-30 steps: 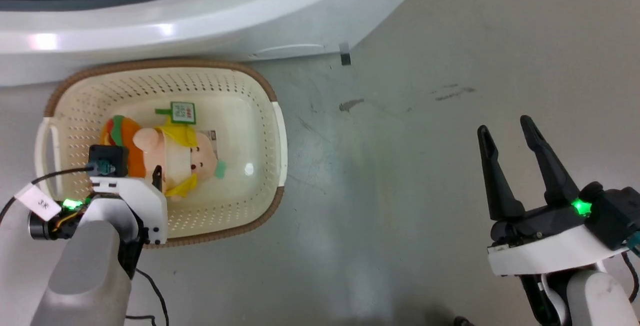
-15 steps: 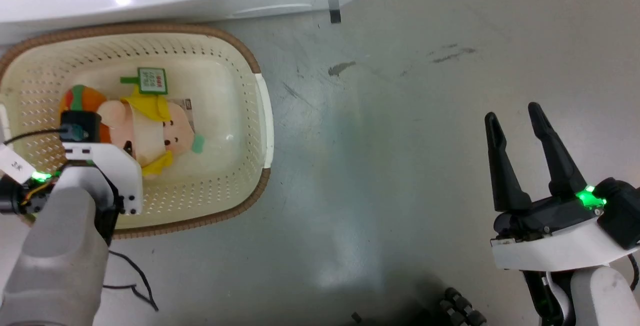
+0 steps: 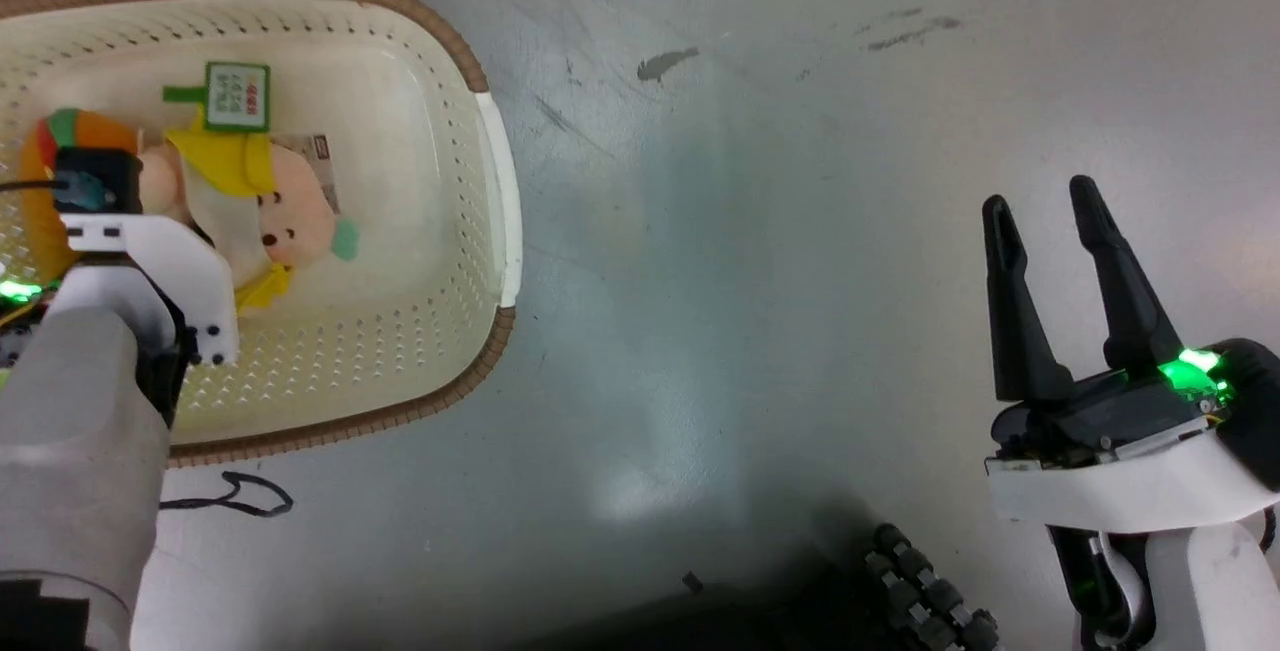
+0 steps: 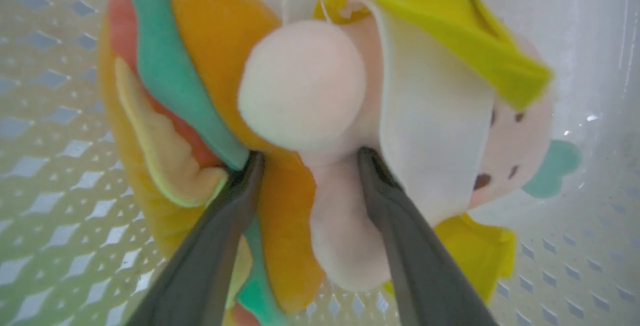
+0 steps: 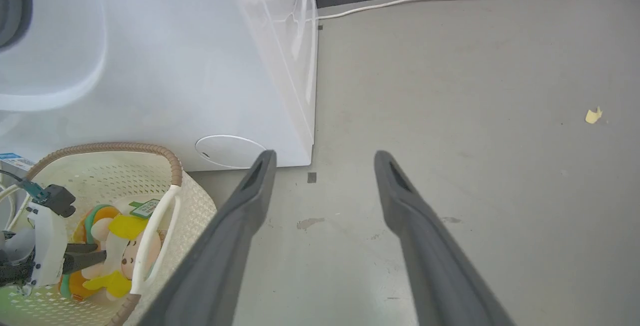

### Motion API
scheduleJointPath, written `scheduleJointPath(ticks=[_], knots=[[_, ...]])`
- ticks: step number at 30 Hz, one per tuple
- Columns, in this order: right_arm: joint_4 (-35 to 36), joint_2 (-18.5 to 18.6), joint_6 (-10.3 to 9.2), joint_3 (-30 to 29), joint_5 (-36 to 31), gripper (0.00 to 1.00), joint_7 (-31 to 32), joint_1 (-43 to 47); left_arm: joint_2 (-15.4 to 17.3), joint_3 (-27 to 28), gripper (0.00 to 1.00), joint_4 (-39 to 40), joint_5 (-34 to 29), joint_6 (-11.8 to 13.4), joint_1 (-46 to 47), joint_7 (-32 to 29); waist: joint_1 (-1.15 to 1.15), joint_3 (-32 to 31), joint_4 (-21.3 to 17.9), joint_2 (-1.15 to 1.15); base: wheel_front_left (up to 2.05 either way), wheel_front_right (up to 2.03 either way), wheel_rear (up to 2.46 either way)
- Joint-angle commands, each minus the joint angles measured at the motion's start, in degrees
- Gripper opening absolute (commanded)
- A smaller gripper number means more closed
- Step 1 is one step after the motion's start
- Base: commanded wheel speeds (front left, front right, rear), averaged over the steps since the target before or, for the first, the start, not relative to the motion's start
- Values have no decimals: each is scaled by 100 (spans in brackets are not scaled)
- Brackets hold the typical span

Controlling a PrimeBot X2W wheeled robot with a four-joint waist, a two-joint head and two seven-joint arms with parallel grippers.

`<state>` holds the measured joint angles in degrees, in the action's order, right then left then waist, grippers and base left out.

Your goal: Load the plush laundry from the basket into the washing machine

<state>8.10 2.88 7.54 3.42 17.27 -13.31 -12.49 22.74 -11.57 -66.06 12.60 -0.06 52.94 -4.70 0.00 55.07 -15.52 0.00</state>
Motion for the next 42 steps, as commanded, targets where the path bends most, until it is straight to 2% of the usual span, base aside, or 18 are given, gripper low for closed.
scheduleJointPath(ticks=[1, 8, 11, 18, 29, 34, 42], knots=[[47, -1, -5, 21, 71, 100, -68, -194, 71, -48, 0, -237, 67, -42, 108, 39, 0, 133, -35, 0, 0, 0, 0], [29, -1, -5, 77, 246, 100, -152, -483, 170, -90, 0, -637, 259, -44, 327, 355, 0, 347, -190, 0, 0, 0, 0], [-65, -1, -5, 71, 278, 100, -169, -565, 133, -95, 0, -724, 334, -64, 277, 506, 0, 207, -187, 0, 0, 0, 0], [-296, -1, -5, 5, 181, 100, -169, -534, -107, -115, 0, -738, 454, -211, -218, 948, 0, -728, -23, 0, 0, 0, 0], [-592, -1, -5, -100, -267, 100, -169, -96, -715, -99, 0, -632, 725, -514, -1122, 1832, 0, -2425, 575, 0, 0, 0, 0], [-677, -1, -5, -203, -446, 100, -169, 177, -903, -48, 0, -167, 825, -598, -1614, 1961, 0, -3112, 840, 0, 0, 0, 0], [-730, -1, -5, -282, -619, 100, -169, 577, -1062, 352, 0, 1794, 778, -525, -2648, 1968, 0, -3828, 1127, 0, 0, 0, 0]])
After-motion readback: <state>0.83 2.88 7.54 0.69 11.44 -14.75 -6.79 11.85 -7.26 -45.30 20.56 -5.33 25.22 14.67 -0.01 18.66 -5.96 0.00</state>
